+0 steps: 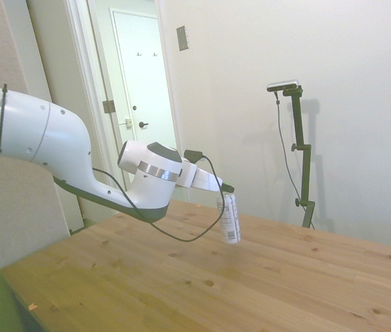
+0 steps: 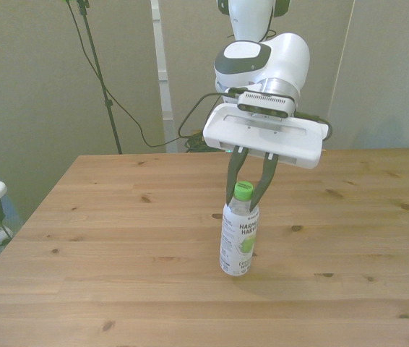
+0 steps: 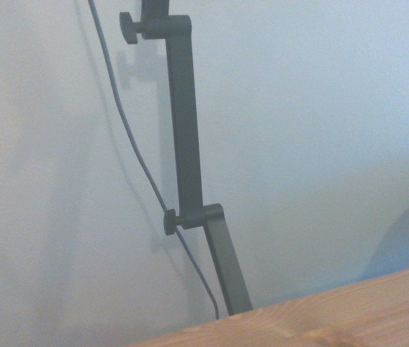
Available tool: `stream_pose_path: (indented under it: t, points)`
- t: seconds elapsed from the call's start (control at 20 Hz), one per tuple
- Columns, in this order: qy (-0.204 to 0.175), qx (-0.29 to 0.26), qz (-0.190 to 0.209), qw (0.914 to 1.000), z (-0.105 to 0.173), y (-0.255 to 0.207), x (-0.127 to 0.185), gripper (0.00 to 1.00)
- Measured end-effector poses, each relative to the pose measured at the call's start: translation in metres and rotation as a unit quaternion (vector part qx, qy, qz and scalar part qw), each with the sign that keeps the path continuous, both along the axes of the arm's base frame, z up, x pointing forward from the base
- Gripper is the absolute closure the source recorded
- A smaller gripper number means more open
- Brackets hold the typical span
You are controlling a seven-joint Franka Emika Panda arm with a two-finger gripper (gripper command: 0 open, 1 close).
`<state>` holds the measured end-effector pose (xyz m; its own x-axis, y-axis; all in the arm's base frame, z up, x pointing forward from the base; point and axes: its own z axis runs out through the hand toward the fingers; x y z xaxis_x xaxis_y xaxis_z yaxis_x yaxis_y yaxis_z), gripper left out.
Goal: Stand the water bottle
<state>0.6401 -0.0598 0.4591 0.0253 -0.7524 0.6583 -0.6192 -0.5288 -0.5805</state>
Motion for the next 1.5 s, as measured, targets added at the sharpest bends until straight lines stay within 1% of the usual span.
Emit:
stream_pose_path:
  t: [0.3, 0.4, 0.45, 1.2, 1.5]
  points:
    - [0.0, 0.0, 0.001, 1.0, -0.023, 0.002, 0.018, 1.0]
    - [-0.004, -0.001, 0.001, 1.0, -0.023, 0.001, 0.021, 1.0]
    - [-0.005, -0.001, 0.0, 1.0, -0.024, 0.001, 0.022, 0.0]
    - [-0.003, 0.006, -0.004, 1.0, -0.025, -0.012, 0.016, 0.0]
    - [-0.009, 0.012, -0.005, 0.9999, -0.016, -0.018, 0.009, 0.0]
